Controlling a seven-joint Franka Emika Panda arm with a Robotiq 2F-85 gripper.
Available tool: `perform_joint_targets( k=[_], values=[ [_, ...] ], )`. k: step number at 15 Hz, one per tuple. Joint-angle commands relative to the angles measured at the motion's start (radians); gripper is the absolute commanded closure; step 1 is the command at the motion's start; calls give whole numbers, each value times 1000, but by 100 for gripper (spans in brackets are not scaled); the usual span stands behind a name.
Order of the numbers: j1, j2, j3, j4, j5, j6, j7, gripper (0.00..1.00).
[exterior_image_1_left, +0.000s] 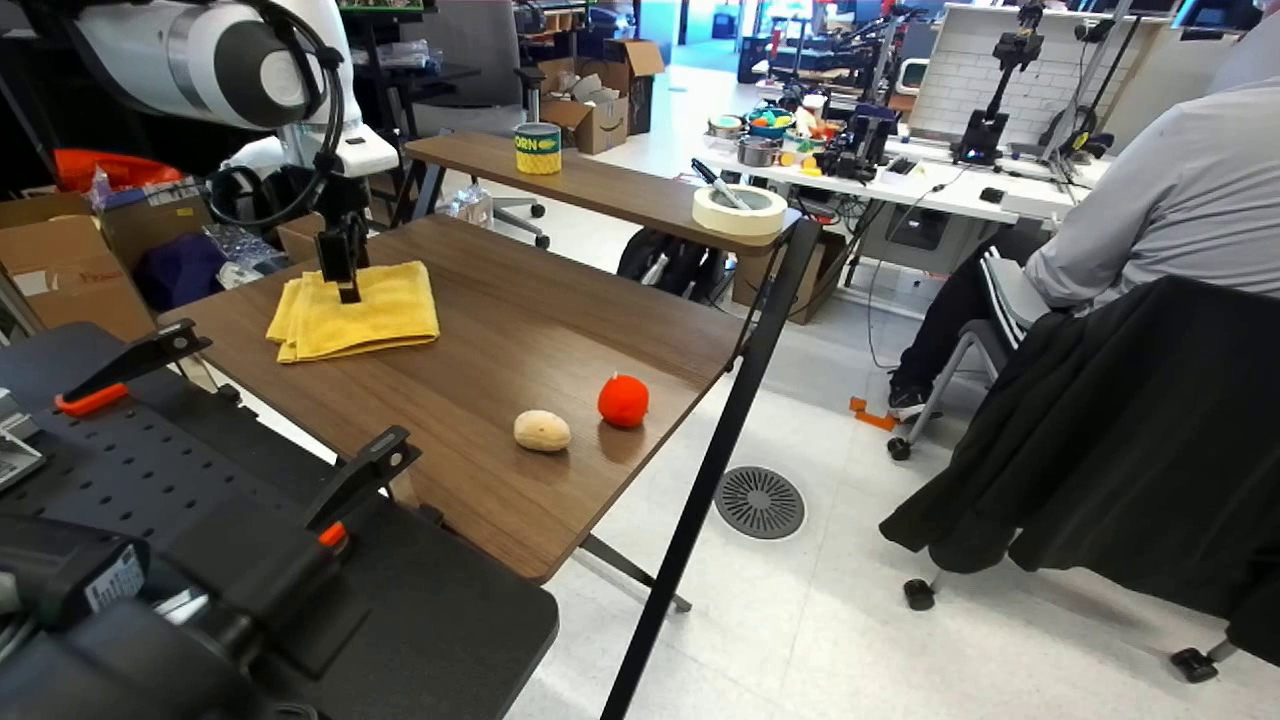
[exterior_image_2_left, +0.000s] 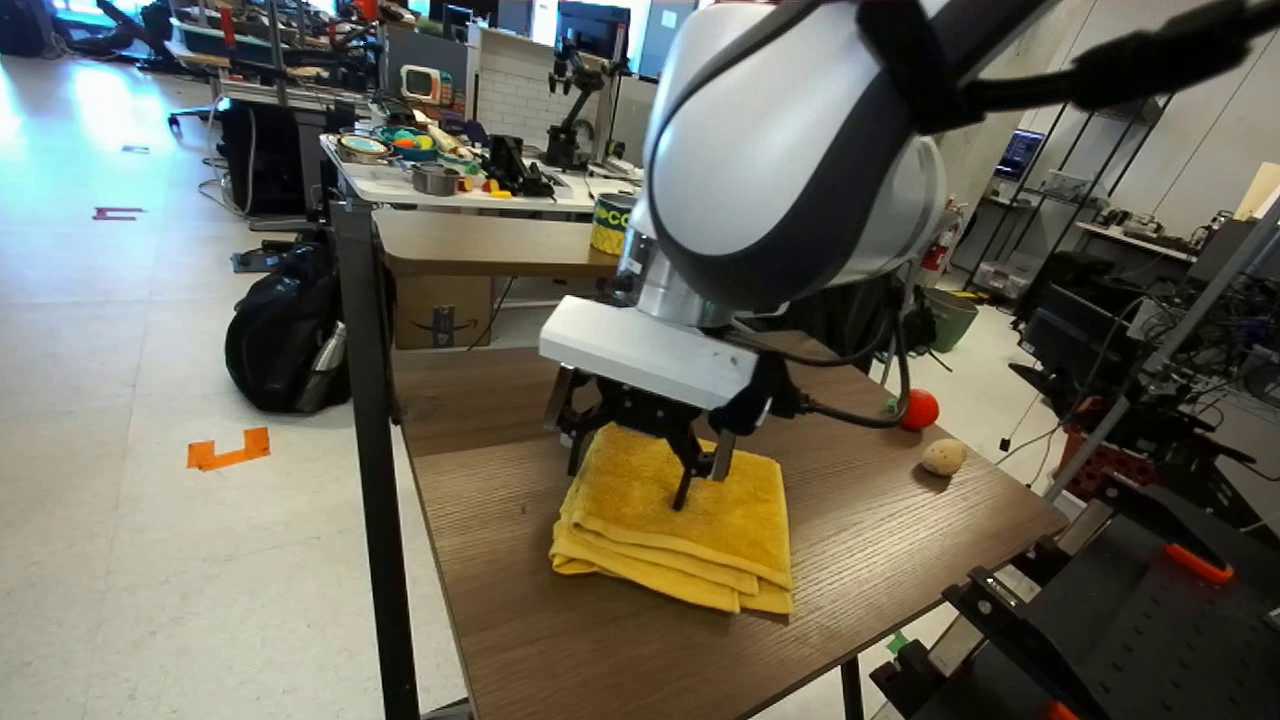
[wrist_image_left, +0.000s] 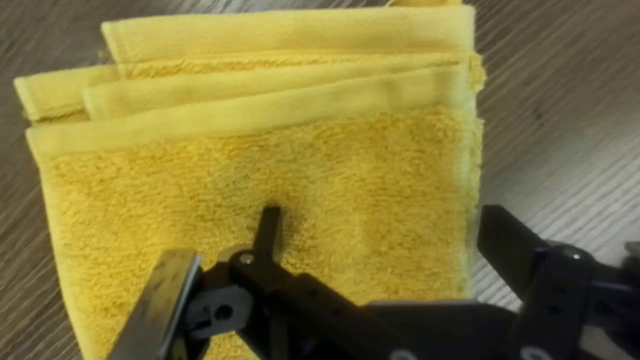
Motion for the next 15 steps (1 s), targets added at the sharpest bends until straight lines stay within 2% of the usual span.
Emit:
perform_joint_targets(
  k=[1, 4, 6, 8, 12, 15],
  values=[
    [24, 140, -16, 201, -3, -131, 102, 0],
    [14, 199, -9, 300, -6, -191, 165, 0],
    [11, 177, 13, 298, -6, -185, 165, 0],
    [-15, 87, 13, 168, -14, -114, 116, 0],
    [-8, -79, -1, -41, -24, 51, 85, 0],
    [19, -158, -43, -143, -52, 73, 116, 0]
  ],
)
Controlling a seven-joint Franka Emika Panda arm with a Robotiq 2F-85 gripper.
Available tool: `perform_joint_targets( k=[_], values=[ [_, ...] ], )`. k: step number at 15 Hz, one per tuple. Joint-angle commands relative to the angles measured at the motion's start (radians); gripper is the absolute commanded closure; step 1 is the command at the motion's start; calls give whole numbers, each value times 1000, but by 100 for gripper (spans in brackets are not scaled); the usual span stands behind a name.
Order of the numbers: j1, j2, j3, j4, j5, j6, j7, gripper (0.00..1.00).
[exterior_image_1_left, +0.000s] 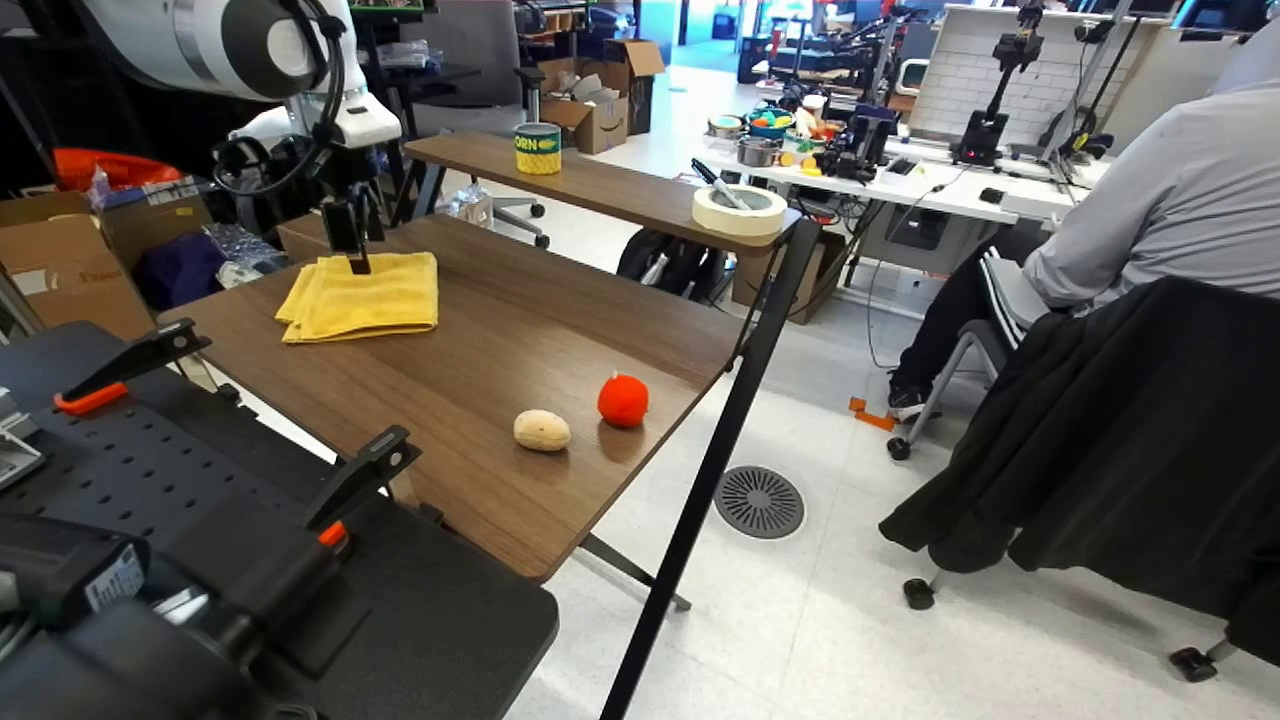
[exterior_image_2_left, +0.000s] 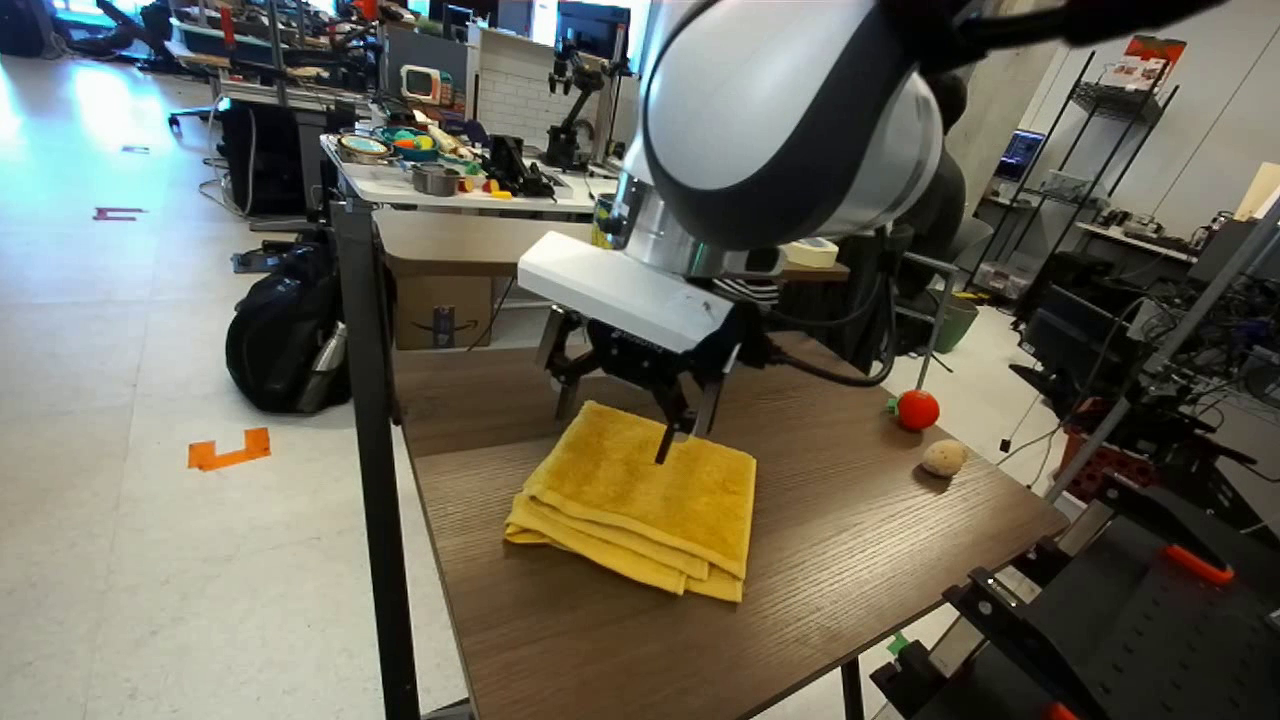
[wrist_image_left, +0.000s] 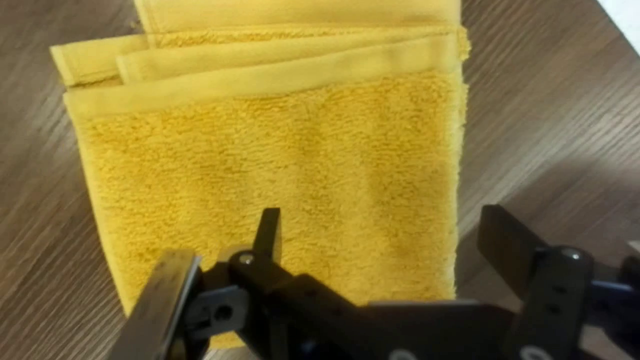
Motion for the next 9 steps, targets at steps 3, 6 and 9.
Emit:
perform_joint_targets(
  k=[3, 6, 9],
  values=[
    [24, -127, -56, -178, -55, 21, 40, 0],
    [-18, -71, -23, -147, -31, 31, 24, 0],
    [-59, 46, 41, -59, 7, 82, -17, 0]
  ],
)
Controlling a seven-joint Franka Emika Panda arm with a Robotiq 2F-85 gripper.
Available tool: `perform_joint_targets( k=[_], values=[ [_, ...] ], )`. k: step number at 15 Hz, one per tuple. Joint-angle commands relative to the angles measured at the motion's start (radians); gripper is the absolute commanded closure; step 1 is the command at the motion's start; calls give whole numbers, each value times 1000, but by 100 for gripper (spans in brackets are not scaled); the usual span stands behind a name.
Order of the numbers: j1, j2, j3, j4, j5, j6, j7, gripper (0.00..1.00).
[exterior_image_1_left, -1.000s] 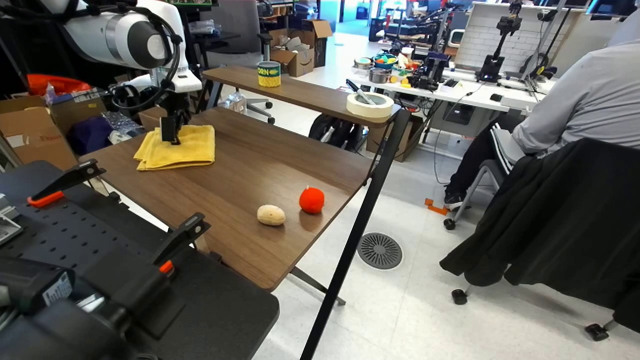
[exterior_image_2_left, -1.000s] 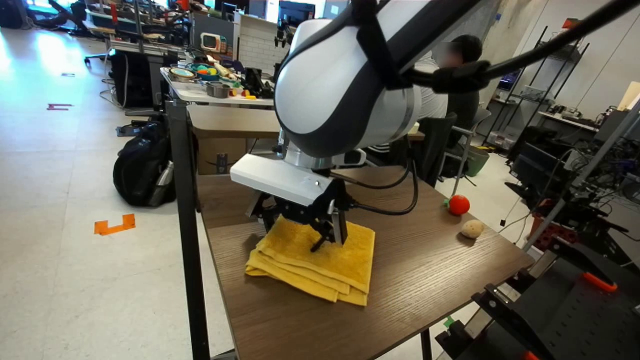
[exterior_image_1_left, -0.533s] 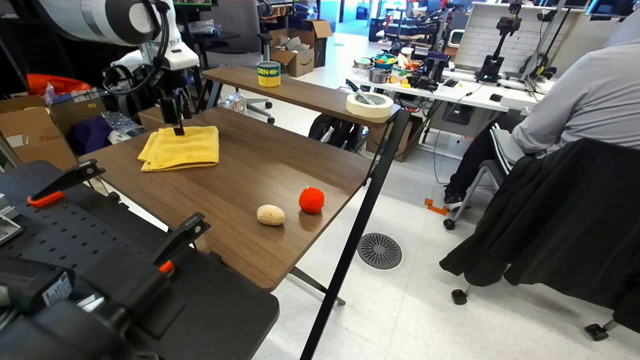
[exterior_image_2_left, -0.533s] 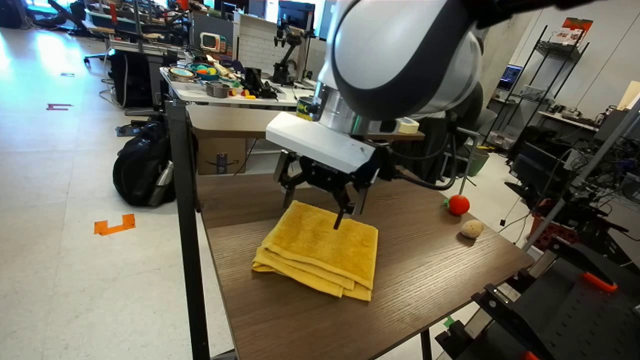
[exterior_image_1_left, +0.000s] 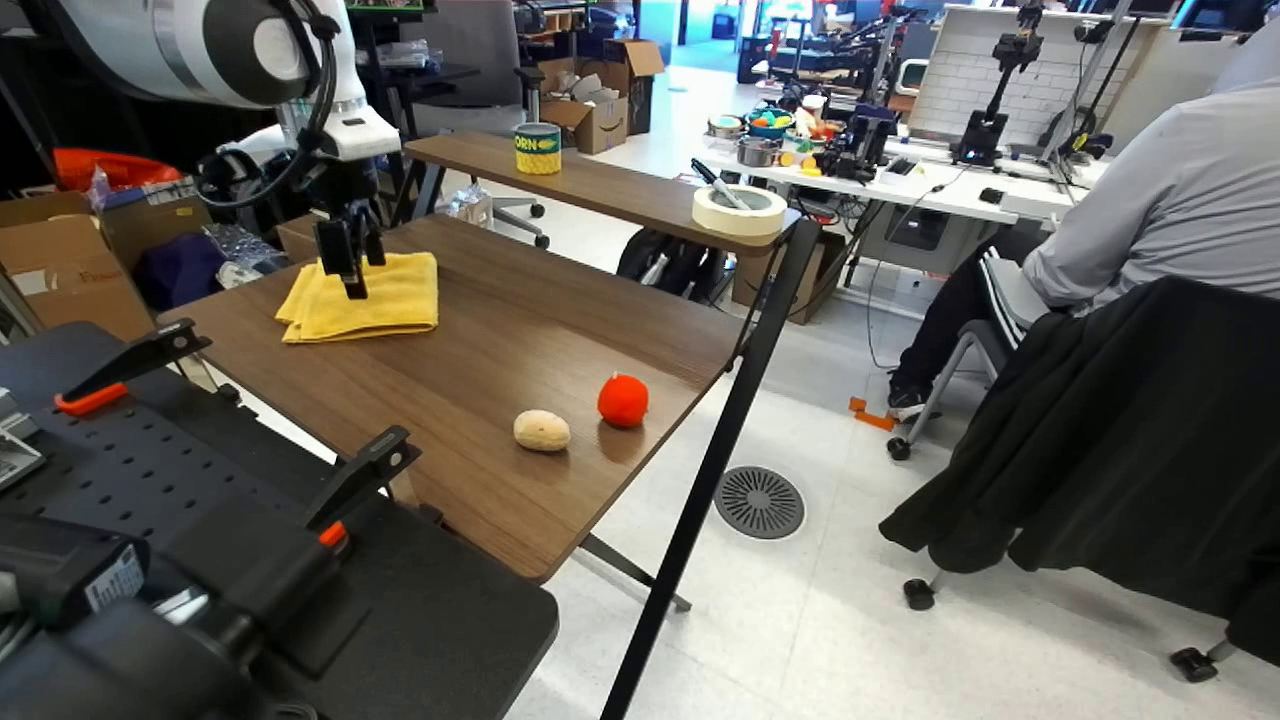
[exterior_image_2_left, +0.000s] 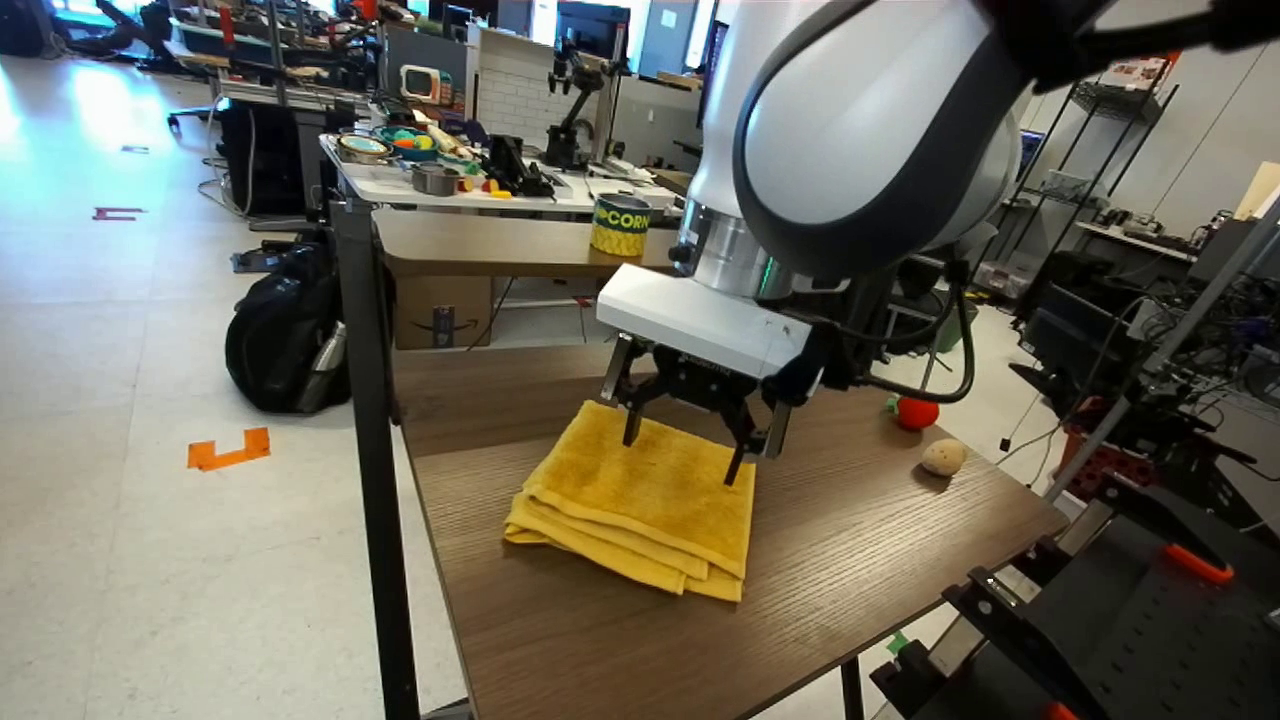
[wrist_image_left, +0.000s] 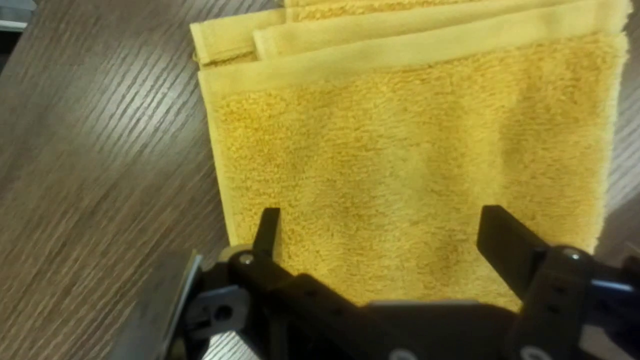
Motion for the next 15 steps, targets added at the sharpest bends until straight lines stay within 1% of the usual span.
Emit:
perform_joint_targets(
  k=[1, 2, 3, 5, 7, 8, 9, 11, 14, 15],
  values=[
    [-47, 136, 78, 101, 45, 102, -40, 0],
    [-44, 170, 90, 119, 49, 152, -53, 0],
    [-19, 95, 47, 56, 36, 81, -28, 0],
    [-18, 139, 62, 87, 52, 126, -39, 0],
    [-19, 150, 64, 101, 54, 129, -40, 0],
    [-18, 167, 45, 121, 59, 135, -22, 0],
    [-30, 183, 30, 142, 69, 117, -8, 0],
    [-83, 227, -3, 186, 104, 99, 17, 0],
    [-147, 278, -55, 234, 141, 103, 53, 0],
    [-184, 285, -61, 250, 154, 100, 59, 0]
  ],
)
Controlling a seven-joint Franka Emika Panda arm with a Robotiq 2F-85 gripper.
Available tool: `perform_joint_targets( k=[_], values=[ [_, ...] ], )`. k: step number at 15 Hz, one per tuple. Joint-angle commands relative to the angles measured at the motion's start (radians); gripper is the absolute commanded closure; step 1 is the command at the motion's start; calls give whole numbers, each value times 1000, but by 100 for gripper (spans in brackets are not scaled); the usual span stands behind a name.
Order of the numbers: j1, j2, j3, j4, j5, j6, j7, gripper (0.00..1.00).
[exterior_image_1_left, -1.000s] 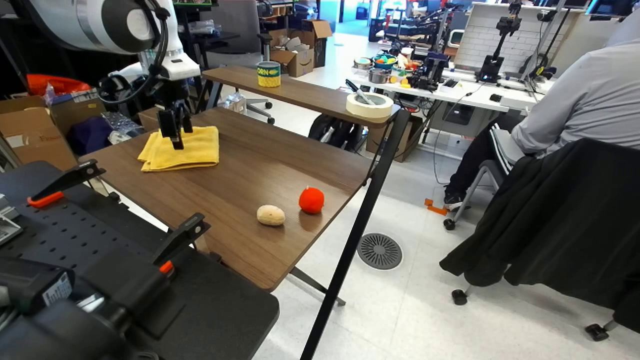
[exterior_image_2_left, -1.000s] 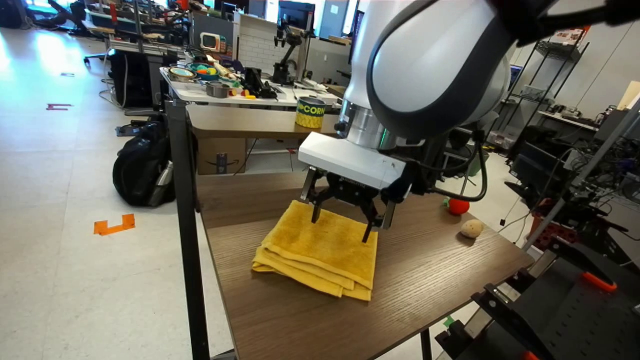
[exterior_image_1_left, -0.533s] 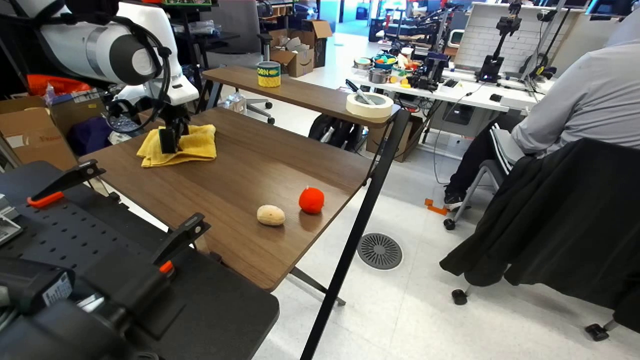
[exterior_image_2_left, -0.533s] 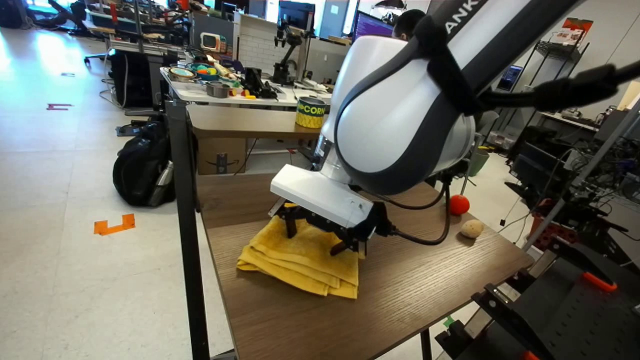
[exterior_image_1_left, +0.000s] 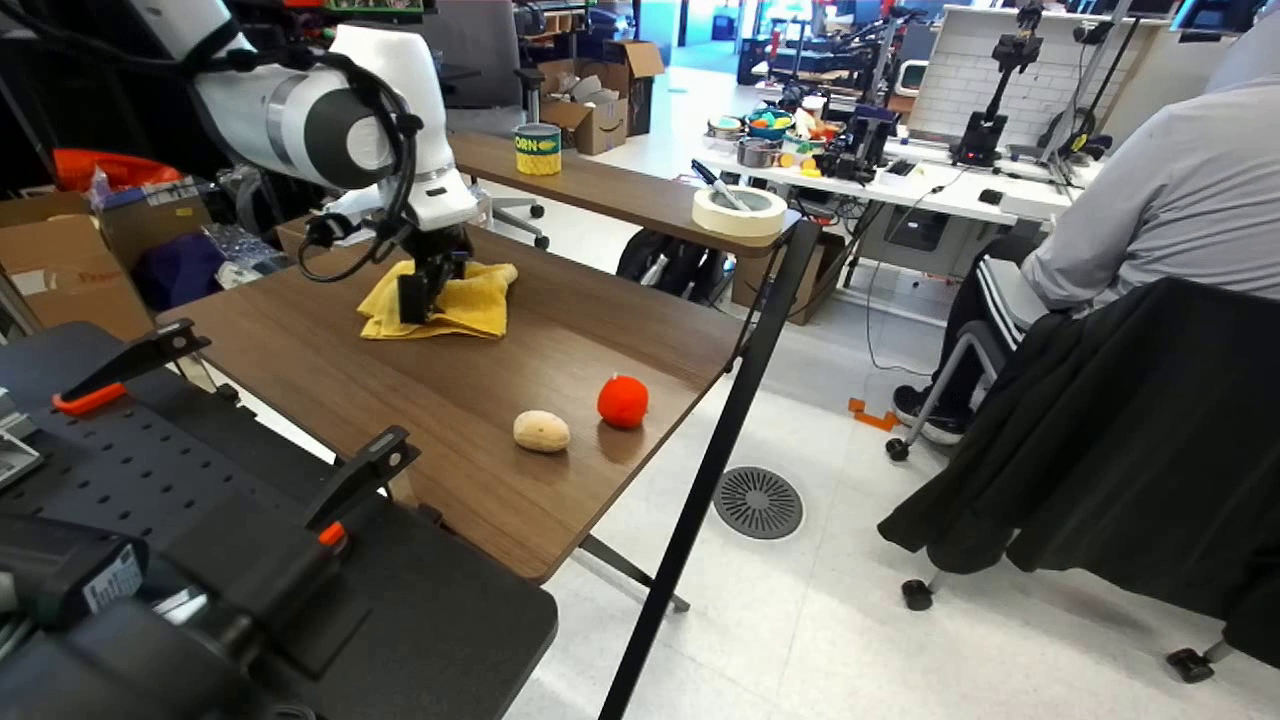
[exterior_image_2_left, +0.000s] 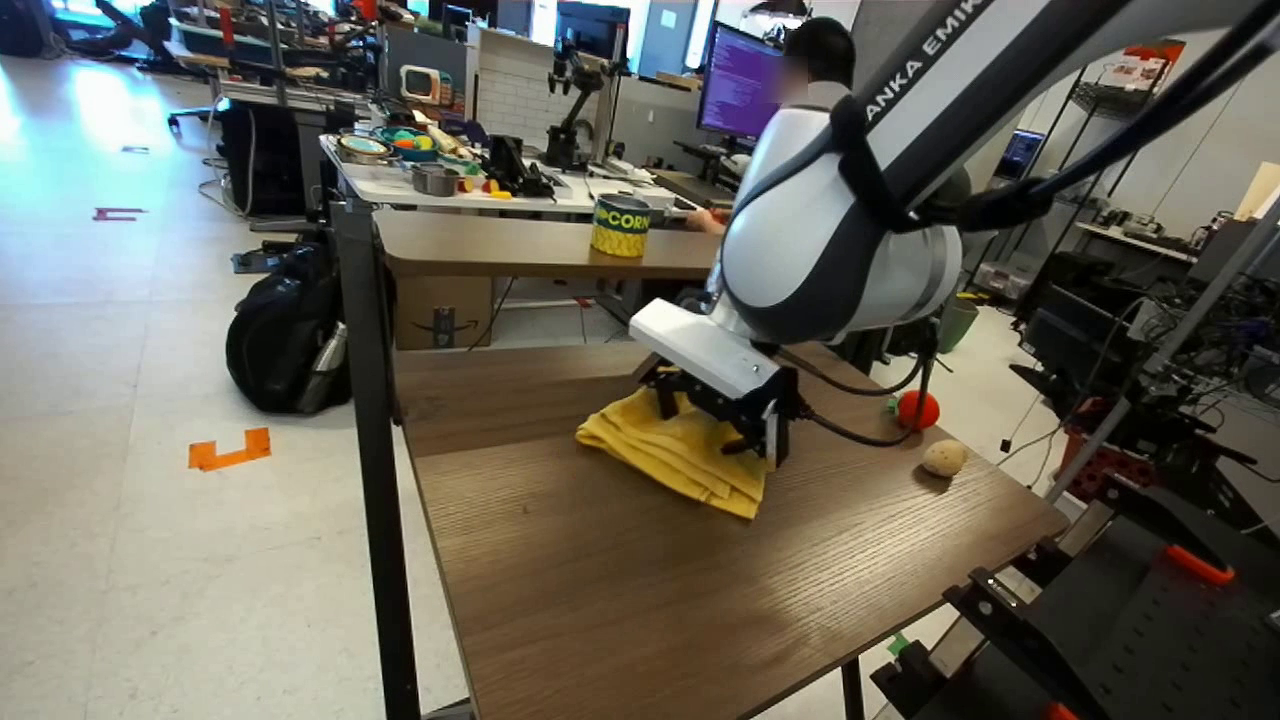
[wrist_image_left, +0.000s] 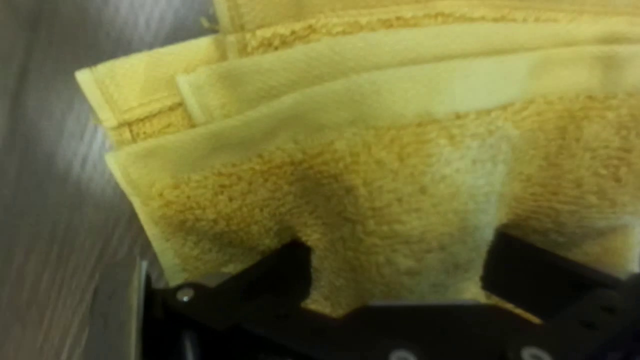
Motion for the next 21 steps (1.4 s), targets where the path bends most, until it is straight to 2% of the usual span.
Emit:
perform_joint_targets(
  k=[1, 3, 7, 11, 13, 17, 18, 21],
  values=[
    [-104, 103, -39, 116, 49, -26, 41, 0],
    [-178, 125, -45, 166, 77, -39, 55, 0],
    [-254, 160, -48, 246, 115, -80, 127, 0],
    [-289, 132, 39, 237, 111, -129, 66, 0],
    [-277, 81, 101, 157, 105, -83, -23, 0],
    [-187, -2, 174, -1, 101, 42, -138, 0],
    [-161, -5, 185, -20, 95, 70, -163, 0],
    [-73, -18, 156, -52, 85, 124, -190, 0]
  ],
)
